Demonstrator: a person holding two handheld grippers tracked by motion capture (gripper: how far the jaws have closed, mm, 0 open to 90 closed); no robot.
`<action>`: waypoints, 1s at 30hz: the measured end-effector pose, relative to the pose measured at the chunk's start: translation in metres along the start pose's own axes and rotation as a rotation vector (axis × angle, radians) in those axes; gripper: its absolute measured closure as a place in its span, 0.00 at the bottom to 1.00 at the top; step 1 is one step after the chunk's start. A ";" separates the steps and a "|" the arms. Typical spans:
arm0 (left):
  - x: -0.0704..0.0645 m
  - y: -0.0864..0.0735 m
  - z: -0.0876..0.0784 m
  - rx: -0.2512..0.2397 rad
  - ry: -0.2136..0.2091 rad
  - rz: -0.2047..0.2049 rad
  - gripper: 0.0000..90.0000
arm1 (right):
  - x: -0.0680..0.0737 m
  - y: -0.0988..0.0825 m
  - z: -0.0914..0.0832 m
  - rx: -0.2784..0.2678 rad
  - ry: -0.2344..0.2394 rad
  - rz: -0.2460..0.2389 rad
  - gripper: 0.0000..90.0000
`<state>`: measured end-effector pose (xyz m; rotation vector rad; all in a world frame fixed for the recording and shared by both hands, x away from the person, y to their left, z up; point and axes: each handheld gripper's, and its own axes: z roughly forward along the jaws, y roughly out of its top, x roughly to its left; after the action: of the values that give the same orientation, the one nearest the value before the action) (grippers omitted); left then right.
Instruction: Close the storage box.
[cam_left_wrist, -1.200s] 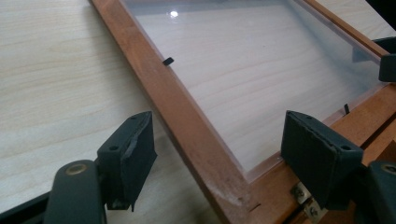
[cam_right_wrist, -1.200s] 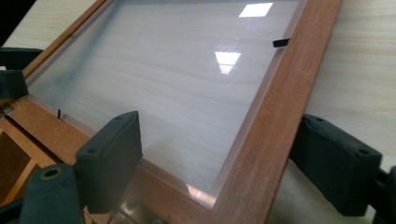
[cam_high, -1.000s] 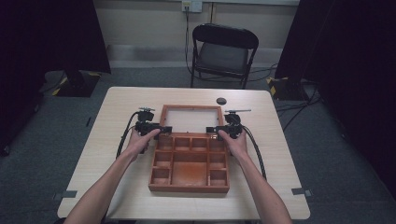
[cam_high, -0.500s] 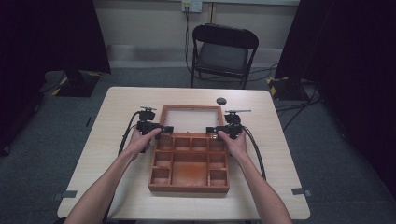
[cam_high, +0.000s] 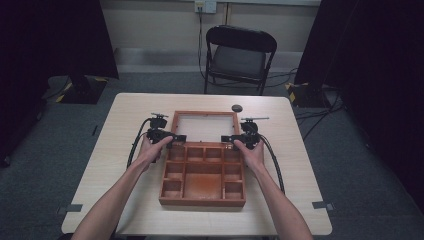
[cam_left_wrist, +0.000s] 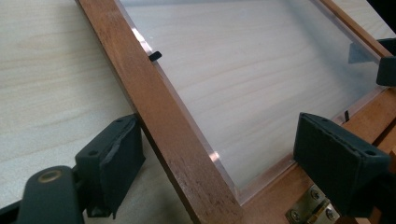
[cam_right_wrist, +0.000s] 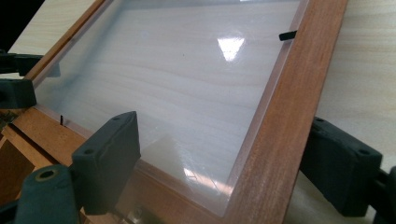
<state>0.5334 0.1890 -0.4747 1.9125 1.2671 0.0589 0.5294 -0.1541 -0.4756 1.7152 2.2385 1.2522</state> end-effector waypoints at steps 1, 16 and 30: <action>-0.001 0.000 0.000 -0.004 0.001 0.003 0.18 | 0.001 0.000 0.000 -0.001 -0.003 -0.006 0.17; -0.005 0.004 -0.007 -0.042 0.024 0.055 0.28 | 0.013 0.004 -0.010 -0.026 -0.077 -0.063 0.22; -0.004 0.008 -0.025 -0.104 0.023 0.087 0.46 | 0.012 0.009 -0.026 -0.096 -0.038 -0.070 0.34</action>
<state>0.5260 0.1996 -0.4521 1.8815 1.1722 0.1883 0.5187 -0.1583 -0.4475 1.5989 2.1600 1.2784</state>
